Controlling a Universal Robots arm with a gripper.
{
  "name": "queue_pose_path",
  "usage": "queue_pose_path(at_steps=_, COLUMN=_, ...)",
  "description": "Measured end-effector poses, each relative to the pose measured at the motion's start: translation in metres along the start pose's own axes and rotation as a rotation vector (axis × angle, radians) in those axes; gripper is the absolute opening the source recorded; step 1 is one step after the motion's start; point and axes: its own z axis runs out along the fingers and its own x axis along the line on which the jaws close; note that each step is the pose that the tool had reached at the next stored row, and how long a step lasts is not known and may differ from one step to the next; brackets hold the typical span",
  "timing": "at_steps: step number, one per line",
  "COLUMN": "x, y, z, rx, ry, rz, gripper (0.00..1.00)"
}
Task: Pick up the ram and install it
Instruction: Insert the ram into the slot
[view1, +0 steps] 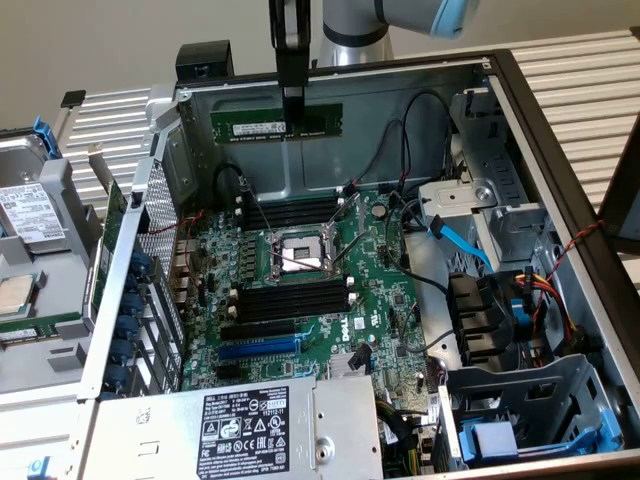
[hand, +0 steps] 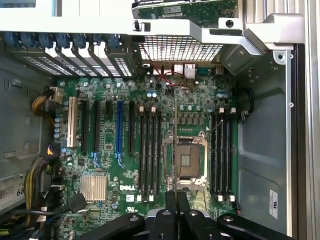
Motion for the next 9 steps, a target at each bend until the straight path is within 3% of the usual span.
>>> queue_pose_path(at_steps=3, x=0.0007, y=-0.0005, z=0.0016, rx=-0.0014, ry=0.0000, rz=0.000, gripper=0.12)
queue_pose_path(at_steps=7, x=0.0037, y=-0.0011, z=0.0060, rx=-0.0204, ry=0.0005, rz=-0.001, gripper=0.12)
queue_pose_path(at_steps=9, x=0.0083, y=-0.0013, z=0.0079, rx=-0.0250, ry=0.0007, rz=-0.001, gripper=0.12)
